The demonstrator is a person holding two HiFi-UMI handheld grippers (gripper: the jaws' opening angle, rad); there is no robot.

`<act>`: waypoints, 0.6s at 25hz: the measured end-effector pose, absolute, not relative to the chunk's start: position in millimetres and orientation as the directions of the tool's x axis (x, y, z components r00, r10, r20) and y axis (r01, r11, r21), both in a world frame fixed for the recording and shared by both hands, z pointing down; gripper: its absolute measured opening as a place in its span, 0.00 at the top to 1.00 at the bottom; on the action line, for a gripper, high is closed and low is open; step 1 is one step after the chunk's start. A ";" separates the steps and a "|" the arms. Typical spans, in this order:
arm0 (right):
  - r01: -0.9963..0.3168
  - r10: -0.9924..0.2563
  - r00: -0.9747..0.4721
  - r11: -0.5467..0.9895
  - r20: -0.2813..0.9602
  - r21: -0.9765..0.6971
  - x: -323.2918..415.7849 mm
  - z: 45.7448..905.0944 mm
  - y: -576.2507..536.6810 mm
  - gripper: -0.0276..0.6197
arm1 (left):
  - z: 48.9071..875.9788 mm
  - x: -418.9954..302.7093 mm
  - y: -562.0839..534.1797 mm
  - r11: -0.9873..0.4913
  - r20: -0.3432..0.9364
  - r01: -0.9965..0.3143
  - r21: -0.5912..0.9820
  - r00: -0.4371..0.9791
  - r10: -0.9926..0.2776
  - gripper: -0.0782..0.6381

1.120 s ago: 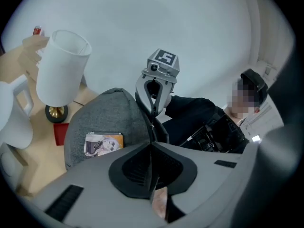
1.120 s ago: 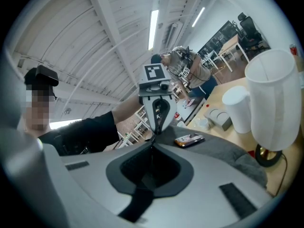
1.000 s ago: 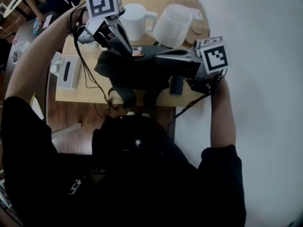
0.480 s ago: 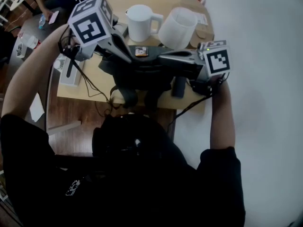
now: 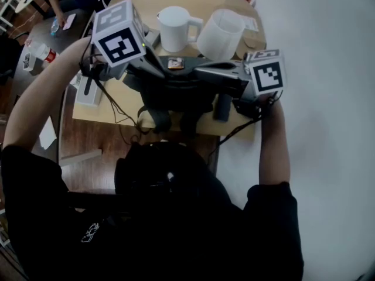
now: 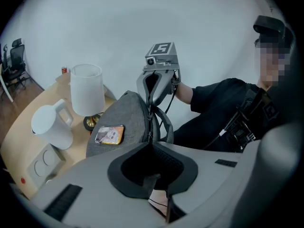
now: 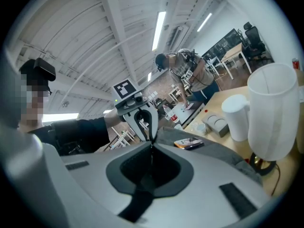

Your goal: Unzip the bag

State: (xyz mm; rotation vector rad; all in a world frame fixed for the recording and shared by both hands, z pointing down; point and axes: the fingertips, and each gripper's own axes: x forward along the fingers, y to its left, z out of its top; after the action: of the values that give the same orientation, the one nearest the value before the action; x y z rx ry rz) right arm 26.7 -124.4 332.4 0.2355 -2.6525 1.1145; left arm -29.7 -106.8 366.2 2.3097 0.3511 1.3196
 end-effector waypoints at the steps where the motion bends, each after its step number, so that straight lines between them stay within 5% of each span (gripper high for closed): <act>1: -0.254 -0.055 -0.950 0.704 0.306 -0.663 25.2 332.9 -123.5 0.94 | 365.6 -27.6 -106.9 -0.874 0.755 -0.016 0.486 0.512 0.410 0.86; 5: -0.285 -0.091 -0.943 0.717 0.320 -0.636 26.2 337.8 -122.6 0.95 | 358.6 -27.0 -111.0 -0.892 0.761 -0.062 0.449 0.549 0.345 0.88; 15: -0.449 -0.367 -0.892 0.674 0.262 -0.587 31.6 328.0 -122.2 0.95 | 355.8 -34.4 -125.4 -0.701 0.556 -0.186 0.688 0.756 0.345 0.88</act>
State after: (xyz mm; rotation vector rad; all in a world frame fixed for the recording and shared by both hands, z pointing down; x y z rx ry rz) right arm 31.6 -122.2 328.0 0.6768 -2.7615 1.0171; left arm -34.4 -125.4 355.8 2.1792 0.1190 0.8821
